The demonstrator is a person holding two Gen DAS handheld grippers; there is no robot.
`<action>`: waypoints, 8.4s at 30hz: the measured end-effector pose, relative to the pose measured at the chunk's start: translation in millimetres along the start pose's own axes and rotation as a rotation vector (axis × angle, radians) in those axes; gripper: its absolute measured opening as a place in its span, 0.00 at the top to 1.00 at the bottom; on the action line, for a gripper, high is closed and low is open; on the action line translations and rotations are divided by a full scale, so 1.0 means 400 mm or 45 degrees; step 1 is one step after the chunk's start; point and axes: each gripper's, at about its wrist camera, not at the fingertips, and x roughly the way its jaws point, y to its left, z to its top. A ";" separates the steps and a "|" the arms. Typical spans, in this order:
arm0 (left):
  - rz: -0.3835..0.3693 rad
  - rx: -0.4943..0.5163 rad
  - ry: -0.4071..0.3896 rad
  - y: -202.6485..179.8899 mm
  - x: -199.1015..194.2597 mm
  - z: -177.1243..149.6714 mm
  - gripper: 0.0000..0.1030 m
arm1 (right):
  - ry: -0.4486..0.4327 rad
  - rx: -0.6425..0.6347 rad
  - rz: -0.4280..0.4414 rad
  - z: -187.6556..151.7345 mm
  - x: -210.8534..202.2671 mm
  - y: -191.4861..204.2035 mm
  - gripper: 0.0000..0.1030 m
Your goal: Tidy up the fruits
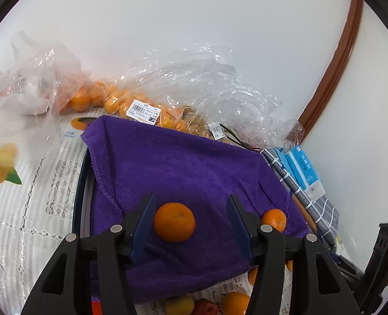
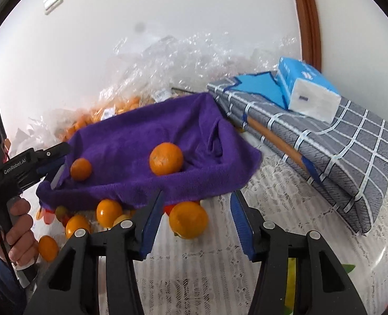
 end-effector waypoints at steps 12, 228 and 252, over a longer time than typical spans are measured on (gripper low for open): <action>-0.005 -0.077 0.002 0.033 -0.006 0.000 0.46 | 0.174 -0.101 -0.023 -0.010 0.069 0.037 0.55; 0.351 0.042 -0.069 -0.012 0.032 0.002 0.61 | -0.104 -0.111 -0.016 0.150 0.137 0.061 0.45; 0.332 -0.029 -0.085 0.009 -0.022 -0.015 0.51 | -0.006 -0.133 0.042 0.013 0.037 0.085 0.45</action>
